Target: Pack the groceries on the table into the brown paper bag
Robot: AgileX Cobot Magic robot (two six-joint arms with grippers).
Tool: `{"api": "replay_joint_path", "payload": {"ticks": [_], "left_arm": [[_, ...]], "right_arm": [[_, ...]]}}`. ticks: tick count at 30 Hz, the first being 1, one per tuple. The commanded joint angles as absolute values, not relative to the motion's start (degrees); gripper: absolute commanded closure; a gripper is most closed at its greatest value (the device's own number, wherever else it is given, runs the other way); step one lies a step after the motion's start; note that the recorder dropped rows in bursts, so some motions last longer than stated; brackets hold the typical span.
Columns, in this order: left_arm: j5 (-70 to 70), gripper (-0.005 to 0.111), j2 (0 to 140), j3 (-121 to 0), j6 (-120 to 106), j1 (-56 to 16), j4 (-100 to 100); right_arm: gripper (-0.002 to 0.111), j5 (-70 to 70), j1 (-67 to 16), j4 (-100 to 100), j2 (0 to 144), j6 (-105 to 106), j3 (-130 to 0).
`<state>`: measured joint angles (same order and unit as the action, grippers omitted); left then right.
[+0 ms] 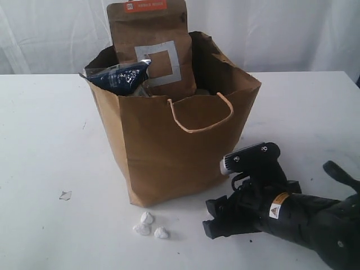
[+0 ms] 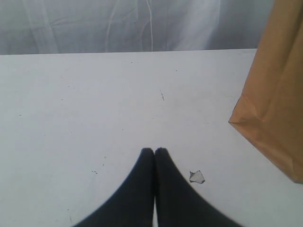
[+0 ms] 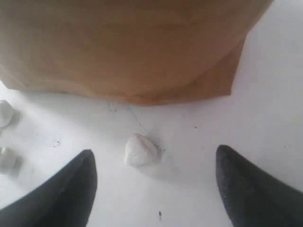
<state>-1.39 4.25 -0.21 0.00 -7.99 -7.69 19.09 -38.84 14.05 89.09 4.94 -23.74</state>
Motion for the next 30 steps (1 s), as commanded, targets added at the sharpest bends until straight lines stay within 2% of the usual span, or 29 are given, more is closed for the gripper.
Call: {"api": "replay_joint_path", "payload": {"ticks": [1, 10, 21, 23, 26, 27, 28, 30], "left_arm": [[-1.31, 0.107, 3.98, 0.00, 0.00, -7.86, -7.64], [-1.31, 0.107, 3.98, 0.00, 0.00, -7.86, -7.64], [-1.31, 0.107, 3.98, 0.00, 0.00, -7.86, -7.64], [-1.31, 0.107, 3.98, 0.00, 0.00, -7.86, -7.64], [-1.31, 0.107, 3.98, 0.00, 0.00, -7.86, -7.64], [-1.31, 0.107, 3.98, 0.00, 0.00, -7.86, -7.64], [-1.31, 0.107, 3.98, 0.00, 0.00, -7.86, -7.64], [-1.31, 0.107, 3.98, 0.00, 0.00, -7.86, -7.64]], "right_arm": [[0.043, 19.59, -38.93, 11.77, 90.94, 4.74, -26.11], [0.043, 16.22, -38.93, 11.77, 96.31, 4.74, -29.32], [0.061, 13.53, -38.93, 11.77, 100.54, 4.74, -31.50], [0.067, 13.53, -38.93, 11.77, 100.68, 4.74, -31.50], [0.086, 13.53, -38.93, 11.77, 100.68, 4.74, -31.50], [0.103, 13.43, -38.93, 11.93, 100.68, 4.59, -31.50], [0.108, 13.32, -38.93, 11.93, 100.68, 3.62, -31.50], [0.108, 11.32, -38.93, 12.16, 100.41, -1.35, -31.38]]}}
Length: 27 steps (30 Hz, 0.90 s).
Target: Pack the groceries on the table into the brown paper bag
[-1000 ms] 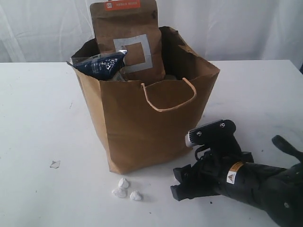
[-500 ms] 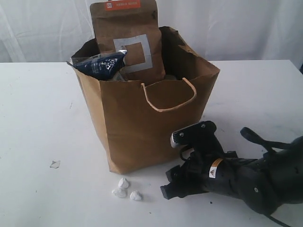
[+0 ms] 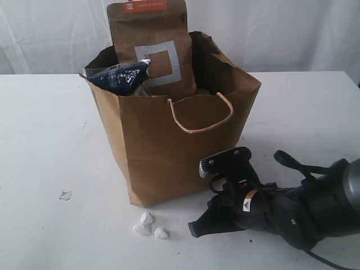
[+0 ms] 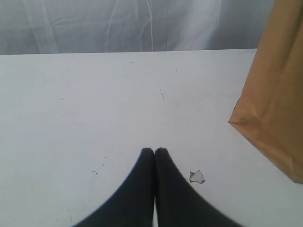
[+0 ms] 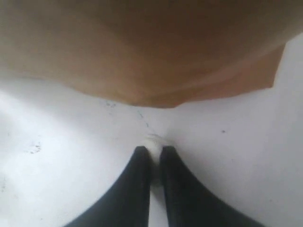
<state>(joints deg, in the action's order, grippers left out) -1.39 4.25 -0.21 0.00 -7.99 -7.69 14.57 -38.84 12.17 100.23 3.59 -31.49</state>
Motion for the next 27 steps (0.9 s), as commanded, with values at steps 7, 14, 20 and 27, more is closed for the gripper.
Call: {"api": "replay_joint_path", "payload": {"ticks": [7, 14, 20, 27], "left_arm": [[-1.31, 0.107, 3.98, 0.00, 0.00, -7.86, -7.64], [-1.31, 0.107, 3.98, 0.00, 0.00, -7.86, -7.64], [-1.31, 0.107, 3.98, 0.00, 0.00, -7.86, -7.64], [-1.31, 0.107, 3.98, 0.00, 0.00, -7.86, -7.64]], "right_arm": [[0.108, 9.22, -38.93, 12.44, 92.61, -5.90, -25.43], [0.108, 4.42, -38.93, 13.44, 78.33, -5.78, -20.67], [0.108, -5.45, -38.93, 13.44, 62.24, -4.79, -20.78], [0.108, -15.83, -38.93, 13.44, 52.80, -1.43, -24.44]]}}
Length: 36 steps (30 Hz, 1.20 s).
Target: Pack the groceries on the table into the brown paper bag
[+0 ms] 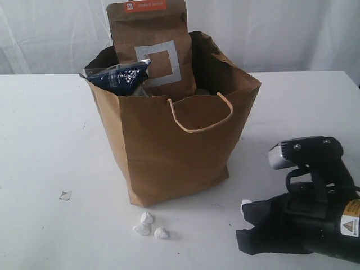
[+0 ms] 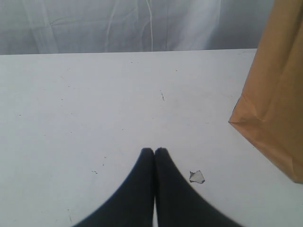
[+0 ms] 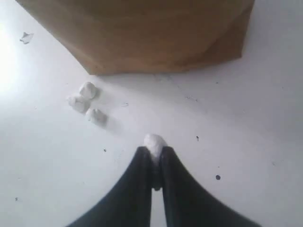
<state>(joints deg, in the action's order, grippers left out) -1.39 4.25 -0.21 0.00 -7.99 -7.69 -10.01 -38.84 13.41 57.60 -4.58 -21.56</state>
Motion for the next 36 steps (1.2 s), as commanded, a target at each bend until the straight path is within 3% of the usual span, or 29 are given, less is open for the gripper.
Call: {"api": "replay_joint_path", "payload": {"ticks": [1, 5, 12, 23, 29, 32, 34, 36], "left_arm": [[-1.31, 0.107, 3.98, 0.00, 0.00, -7.86, -7.64], [-1.31, 0.107, 3.98, 0.00, 0.00, -7.86, -7.64], [-1.31, 0.107, 3.98, 0.00, 0.00, -7.86, -7.64], [-1.31, 0.107, 3.98, 0.00, 0.00, -7.86, -7.64], [-1.31, 0.107, 3.98, 0.00, 0.00, -7.86, -7.64], [-1.31, 0.107, 3.98, 0.00, 0.00, -7.86, -7.64], [-1.31, 0.107, 3.98, 0.00, 0.00, -7.86, -7.64], [-1.31, 0.107, 3.98, 0.00, 0.00, -7.86, -7.64]], "right_arm": [[0.108, -18.38, -38.93, 13.44, 51.27, -0.76, -25.85], [0.108, -28.81, -38.93, 13.12, 46.79, 4.71, -36.80], [0.108, -30.73, -38.93, 9.68, 50.27, 6.40, -50.73], [0.108, -35.42, -37.94, 6.88, 73.15, 7.97, -71.41], [0.107, -45.05, -34.24, 7.20, 86.45, 7.49, -82.03], [0.095, -48.56, -34.21, 7.06, 89.64, 7.49, -84.96], [0.080, -49.29, -34.21, 7.06, 90.40, 7.49, -85.53], [0.058, -49.31, -34.21, 7.06, 90.51, 7.49, -85.51]]}}
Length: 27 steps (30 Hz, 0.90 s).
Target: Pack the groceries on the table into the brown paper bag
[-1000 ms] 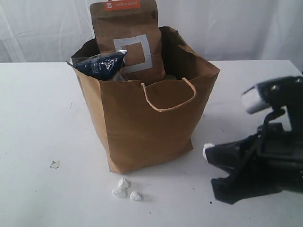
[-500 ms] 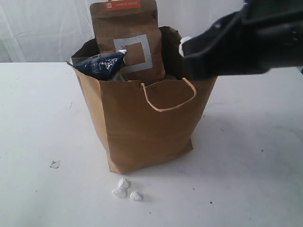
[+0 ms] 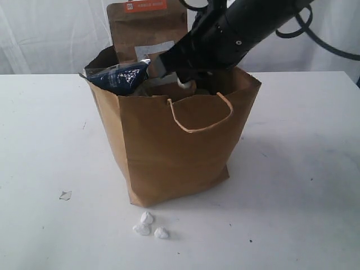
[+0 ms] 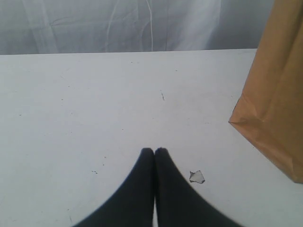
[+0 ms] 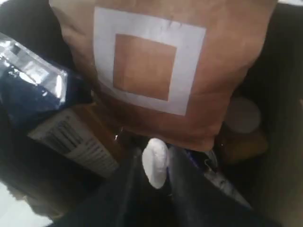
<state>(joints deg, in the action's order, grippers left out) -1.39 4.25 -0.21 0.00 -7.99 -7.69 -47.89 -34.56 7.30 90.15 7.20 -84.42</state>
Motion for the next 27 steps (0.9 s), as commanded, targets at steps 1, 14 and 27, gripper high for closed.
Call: {"api": "replay_joint_path", "payload": {"ticks": [1, 14, 27], "left_arm": [[-1.31, 0.107, 3.98, 0.00, 0.00, -7.86, -7.64], [-1.31, 0.107, 3.98, 0.00, 0.00, -7.86, -7.64], [-1.31, 0.107, 3.98, 0.00, 0.00, -7.86, -7.64]], "right_arm": [[0.050, -49.31, -34.21, 7.06, 90.51, 7.49, -85.51], [0.048, -54.30, -34.21, 6.40, 74.90, 10.22, -84.70], [0.048, -54.28, -34.21, 7.44, 46.11, 5.22, -59.92]]}}
